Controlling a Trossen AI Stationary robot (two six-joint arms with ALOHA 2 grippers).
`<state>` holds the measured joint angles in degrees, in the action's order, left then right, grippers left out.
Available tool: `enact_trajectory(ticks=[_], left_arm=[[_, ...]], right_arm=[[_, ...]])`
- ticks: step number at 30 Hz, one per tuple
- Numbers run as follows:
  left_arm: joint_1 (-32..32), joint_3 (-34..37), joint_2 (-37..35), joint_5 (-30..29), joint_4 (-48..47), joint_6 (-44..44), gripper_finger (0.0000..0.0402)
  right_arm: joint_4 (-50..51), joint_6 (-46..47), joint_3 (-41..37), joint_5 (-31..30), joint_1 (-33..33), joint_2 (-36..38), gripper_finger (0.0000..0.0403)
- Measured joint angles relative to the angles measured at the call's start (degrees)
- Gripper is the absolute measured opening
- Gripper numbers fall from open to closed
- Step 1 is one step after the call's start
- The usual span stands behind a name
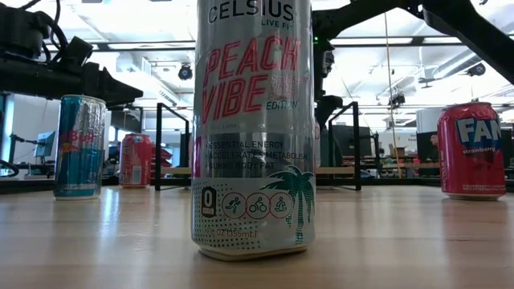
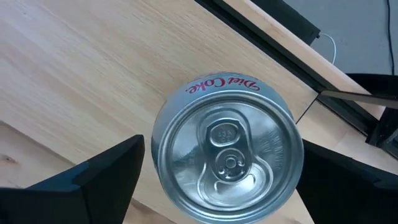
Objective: Place canned beverage on shelf
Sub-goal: Put the top red silver soda can on the shelf
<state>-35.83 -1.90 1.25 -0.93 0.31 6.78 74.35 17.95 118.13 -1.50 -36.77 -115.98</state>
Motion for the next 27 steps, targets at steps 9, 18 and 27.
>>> enact_trajectory(ticks=[9,18,27], left_arm=[[0.01,0.00,0.00,0.02,0.00,-0.02,0.0398],[0.00,0.01,0.01,0.02,0.00,0.00,0.0398],[0.00,-0.01,-0.01,0.01,0.00,-0.01,0.0398]], right_arm=[[-1.30,-0.45,0.00,-0.02,0.00,0.00,0.0366],[-1.71,0.98,0.00,-0.15,0.00,0.02,0.0339],[-0.26,6.16,0.00,0.22,0.26,0.13,0.0295]])
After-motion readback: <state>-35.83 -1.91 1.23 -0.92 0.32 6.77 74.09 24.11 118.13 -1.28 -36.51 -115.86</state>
